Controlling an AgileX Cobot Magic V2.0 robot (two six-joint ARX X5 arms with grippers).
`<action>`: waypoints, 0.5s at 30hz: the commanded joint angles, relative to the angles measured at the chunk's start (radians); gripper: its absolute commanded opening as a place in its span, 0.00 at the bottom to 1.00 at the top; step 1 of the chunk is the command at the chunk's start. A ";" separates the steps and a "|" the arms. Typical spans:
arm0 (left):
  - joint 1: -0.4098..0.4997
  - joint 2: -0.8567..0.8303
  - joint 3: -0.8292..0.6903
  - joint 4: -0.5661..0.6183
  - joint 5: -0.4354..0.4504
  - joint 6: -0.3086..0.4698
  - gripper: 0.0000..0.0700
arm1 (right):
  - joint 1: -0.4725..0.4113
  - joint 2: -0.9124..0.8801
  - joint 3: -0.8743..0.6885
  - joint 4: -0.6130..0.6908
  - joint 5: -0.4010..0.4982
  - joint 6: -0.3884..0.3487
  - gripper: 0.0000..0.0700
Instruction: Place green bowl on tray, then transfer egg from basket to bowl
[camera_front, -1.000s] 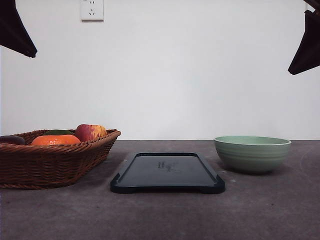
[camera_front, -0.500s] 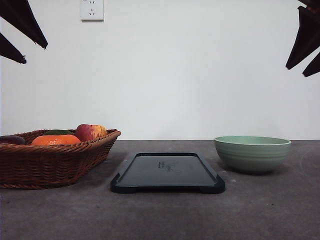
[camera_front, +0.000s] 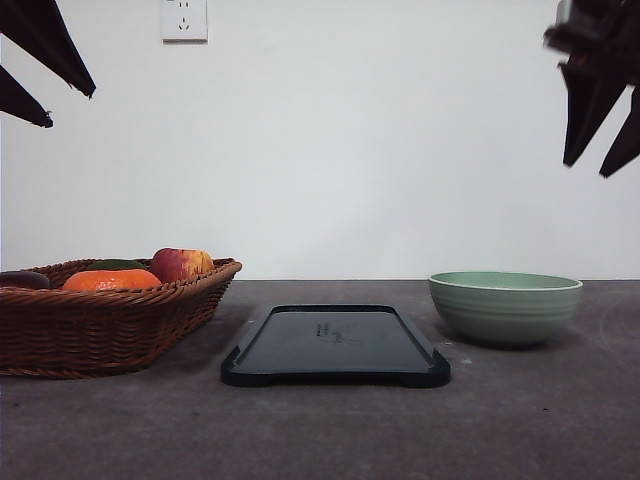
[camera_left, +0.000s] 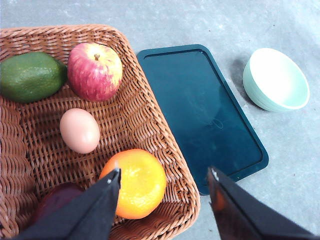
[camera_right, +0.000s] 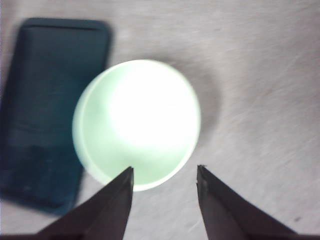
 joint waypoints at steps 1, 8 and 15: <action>-0.002 0.008 0.025 0.005 0.006 0.002 0.50 | 0.002 0.046 0.028 0.001 0.015 -0.029 0.36; -0.002 0.008 0.025 0.007 0.006 0.002 0.50 | 0.002 0.155 0.033 0.022 0.019 -0.042 0.36; -0.002 0.008 0.025 0.015 0.006 0.002 0.50 | 0.004 0.245 0.033 0.062 0.019 -0.043 0.36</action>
